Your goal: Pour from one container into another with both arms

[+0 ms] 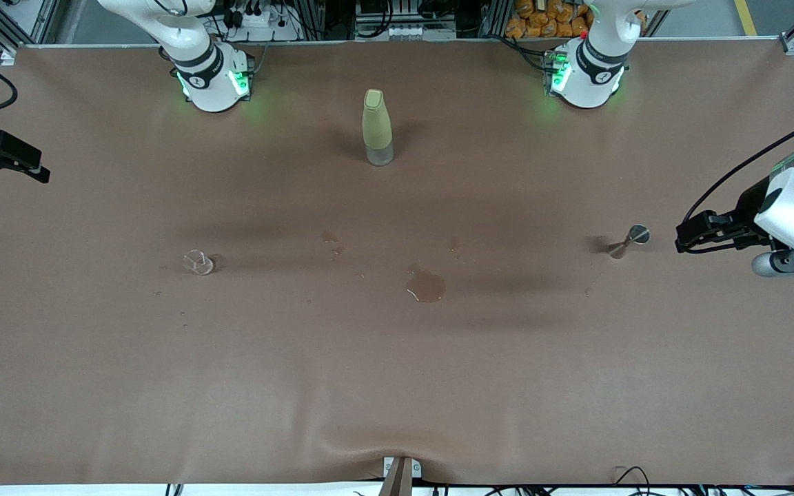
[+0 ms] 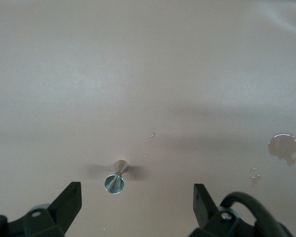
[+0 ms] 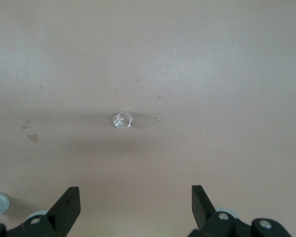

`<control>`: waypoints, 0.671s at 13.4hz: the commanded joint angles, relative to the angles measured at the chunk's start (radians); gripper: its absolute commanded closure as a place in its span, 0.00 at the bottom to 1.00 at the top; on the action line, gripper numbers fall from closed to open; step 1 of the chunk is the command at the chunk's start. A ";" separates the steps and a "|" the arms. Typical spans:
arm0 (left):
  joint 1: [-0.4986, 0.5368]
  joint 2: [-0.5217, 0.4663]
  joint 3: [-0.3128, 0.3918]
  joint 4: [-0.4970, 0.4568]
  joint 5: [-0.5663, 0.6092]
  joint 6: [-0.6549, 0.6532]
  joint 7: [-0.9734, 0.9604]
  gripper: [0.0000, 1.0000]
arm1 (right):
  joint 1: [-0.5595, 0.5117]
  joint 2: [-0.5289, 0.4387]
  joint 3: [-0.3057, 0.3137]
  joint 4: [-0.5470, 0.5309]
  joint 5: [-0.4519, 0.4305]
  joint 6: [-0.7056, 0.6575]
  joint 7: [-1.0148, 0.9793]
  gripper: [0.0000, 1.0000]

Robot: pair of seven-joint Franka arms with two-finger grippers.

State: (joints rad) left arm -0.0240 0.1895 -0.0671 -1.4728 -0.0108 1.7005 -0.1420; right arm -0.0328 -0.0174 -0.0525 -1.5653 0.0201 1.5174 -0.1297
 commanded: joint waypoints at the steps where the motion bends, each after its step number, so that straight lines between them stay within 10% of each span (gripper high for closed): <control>1: 0.001 -0.025 -0.003 0.012 0.018 -0.027 0.001 0.00 | -0.018 0.002 0.016 0.008 -0.008 -0.006 0.012 0.00; 9: -0.002 -0.028 -0.002 0.008 0.020 -0.027 0.002 0.00 | -0.018 0.007 0.014 0.031 -0.017 -0.006 0.001 0.00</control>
State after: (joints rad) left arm -0.0250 0.1777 -0.0674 -1.4615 -0.0108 1.6877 -0.1420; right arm -0.0346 -0.0174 -0.0525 -1.5596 0.0167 1.5192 -0.1295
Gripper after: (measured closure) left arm 0.000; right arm 0.000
